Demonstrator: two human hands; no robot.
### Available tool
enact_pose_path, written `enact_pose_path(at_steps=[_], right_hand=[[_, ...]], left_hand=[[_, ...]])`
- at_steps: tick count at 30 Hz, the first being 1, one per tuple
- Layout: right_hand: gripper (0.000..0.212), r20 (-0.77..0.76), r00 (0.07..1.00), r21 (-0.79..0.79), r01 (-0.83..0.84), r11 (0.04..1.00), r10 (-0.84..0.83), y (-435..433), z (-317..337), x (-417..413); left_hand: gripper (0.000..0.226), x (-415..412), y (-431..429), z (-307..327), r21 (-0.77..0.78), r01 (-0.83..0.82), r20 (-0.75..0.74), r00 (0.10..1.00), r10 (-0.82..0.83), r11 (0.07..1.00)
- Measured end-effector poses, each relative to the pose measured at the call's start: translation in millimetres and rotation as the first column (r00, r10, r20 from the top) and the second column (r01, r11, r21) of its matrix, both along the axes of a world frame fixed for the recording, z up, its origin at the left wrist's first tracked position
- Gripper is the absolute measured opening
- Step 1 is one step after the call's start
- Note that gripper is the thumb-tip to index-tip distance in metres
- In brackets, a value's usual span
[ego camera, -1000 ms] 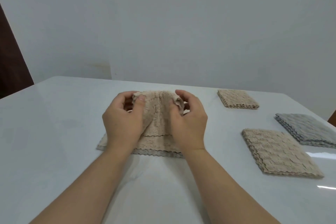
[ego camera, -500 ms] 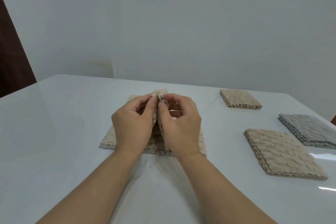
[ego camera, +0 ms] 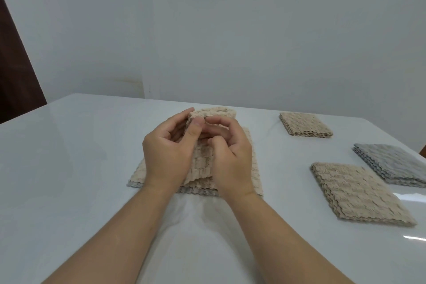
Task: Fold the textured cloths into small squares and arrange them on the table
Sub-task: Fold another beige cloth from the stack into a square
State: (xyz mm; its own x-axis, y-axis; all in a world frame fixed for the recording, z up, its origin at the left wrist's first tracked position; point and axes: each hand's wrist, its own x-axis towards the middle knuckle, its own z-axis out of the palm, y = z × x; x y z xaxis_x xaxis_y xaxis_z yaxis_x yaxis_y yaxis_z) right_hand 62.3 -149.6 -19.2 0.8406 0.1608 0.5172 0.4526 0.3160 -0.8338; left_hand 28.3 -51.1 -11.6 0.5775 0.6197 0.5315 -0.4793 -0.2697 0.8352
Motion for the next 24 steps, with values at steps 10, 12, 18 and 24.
enact_pose_path(at_steps=[10,12,18,24], right_hand=[[0.032,0.131,0.95,-0.173,0.305,0.937,-0.285,-3.3,-1.6,3.0],[0.04,0.257,0.884,-0.267,0.454,0.85,-0.391,-7.0,-7.1,12.2],[0.032,0.347,0.836,-0.384,0.539,0.75,-0.424,-8.8,-20.9,24.7],[0.055,0.292,0.893,-0.543,0.451,0.709,-0.344,-15.5,-15.4,27.7]], left_hand=[[0.018,3.3,15.8,0.9,0.045,-0.076,0.001,0.997,0.076,0.996],[0.021,4.0,20.0,1.1,0.081,-0.075,-0.006,0.997,0.075,0.994],[0.021,2.0,30.1,0.9,0.273,-0.072,-0.053,0.995,0.09,0.959],[0.02,-0.6,30.2,1.0,0.395,-0.14,-0.012,0.987,0.157,0.908]])
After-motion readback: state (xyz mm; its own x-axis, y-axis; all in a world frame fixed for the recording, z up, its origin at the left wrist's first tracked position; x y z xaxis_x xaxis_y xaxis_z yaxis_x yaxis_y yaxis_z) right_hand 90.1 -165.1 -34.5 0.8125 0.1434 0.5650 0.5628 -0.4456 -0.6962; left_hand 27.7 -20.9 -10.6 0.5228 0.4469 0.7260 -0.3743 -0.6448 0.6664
